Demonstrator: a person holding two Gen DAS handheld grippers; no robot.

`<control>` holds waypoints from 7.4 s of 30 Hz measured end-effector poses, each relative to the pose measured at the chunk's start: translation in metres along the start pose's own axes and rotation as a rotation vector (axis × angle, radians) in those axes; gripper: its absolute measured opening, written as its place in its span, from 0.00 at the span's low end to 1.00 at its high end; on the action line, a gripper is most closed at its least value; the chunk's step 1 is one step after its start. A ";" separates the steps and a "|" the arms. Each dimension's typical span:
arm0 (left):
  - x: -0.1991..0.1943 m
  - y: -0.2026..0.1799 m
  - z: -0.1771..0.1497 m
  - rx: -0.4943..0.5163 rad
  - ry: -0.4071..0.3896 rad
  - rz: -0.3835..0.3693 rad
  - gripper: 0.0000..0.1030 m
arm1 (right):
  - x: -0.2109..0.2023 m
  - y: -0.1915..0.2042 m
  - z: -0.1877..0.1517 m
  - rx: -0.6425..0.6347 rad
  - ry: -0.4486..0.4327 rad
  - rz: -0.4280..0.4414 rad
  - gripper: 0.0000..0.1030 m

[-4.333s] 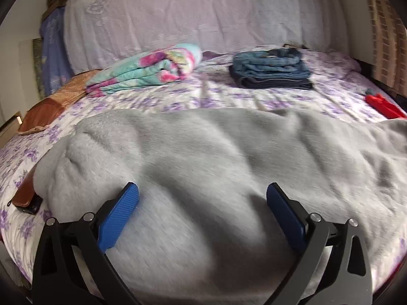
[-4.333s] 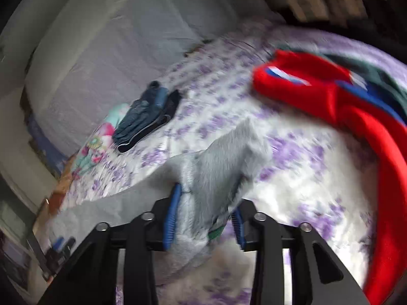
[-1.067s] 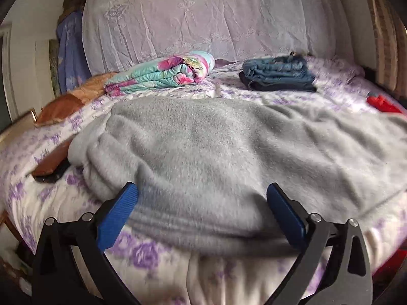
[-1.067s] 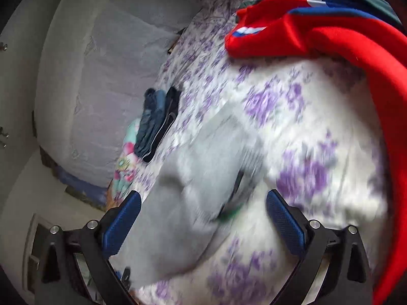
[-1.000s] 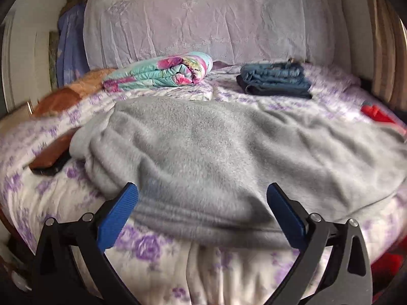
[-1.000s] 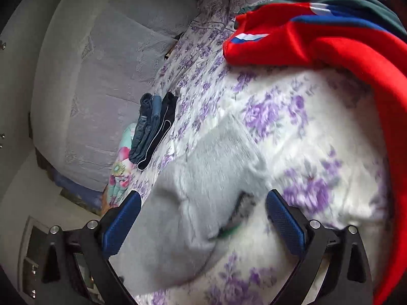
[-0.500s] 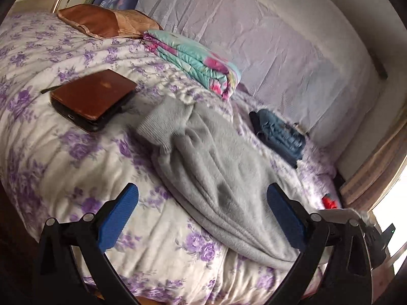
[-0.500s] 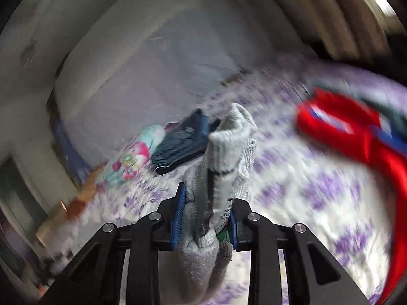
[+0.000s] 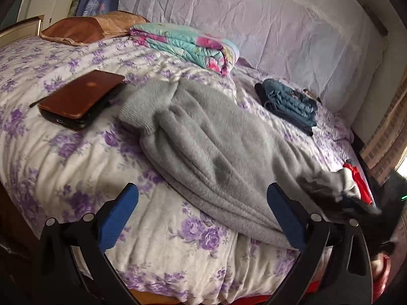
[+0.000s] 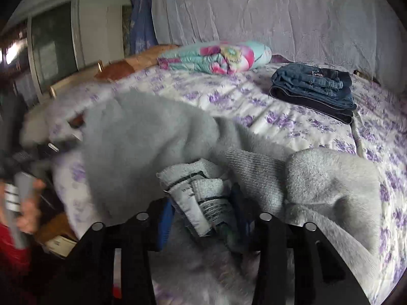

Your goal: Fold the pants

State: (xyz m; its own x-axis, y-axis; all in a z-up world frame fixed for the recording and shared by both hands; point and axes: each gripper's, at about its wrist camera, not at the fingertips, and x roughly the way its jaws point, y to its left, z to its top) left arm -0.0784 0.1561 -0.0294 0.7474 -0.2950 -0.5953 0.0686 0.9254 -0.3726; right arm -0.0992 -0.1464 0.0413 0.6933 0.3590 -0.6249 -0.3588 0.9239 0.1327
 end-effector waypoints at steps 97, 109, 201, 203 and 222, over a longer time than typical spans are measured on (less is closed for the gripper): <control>-0.017 -0.242 -0.006 0.545 -0.254 -0.045 0.94 | -0.100 -0.221 -0.059 0.558 -0.279 -0.162 0.97; 0.070 -0.234 -0.087 0.588 -0.070 -0.043 0.95 | -0.025 -0.169 -0.033 0.193 -0.033 -0.226 0.97; 0.183 -0.147 0.043 0.229 0.267 -0.162 0.96 | -0.066 -0.042 0.001 -0.108 -0.301 -0.270 0.97; 0.182 -0.145 0.043 0.226 0.266 -0.165 0.96 | -0.061 -0.012 0.009 -0.204 -0.273 -0.225 0.97; 0.177 -0.139 0.042 0.191 0.252 -0.205 0.96 | -0.067 -0.014 -0.021 -0.200 -0.252 -0.140 0.94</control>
State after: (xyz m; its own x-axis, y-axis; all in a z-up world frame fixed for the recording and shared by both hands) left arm 0.0724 -0.0149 -0.0536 0.5211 -0.5063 -0.6871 0.3400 0.8615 -0.3770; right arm -0.1536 -0.1861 0.0654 0.8679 0.2753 -0.4134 -0.3478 0.9311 -0.1100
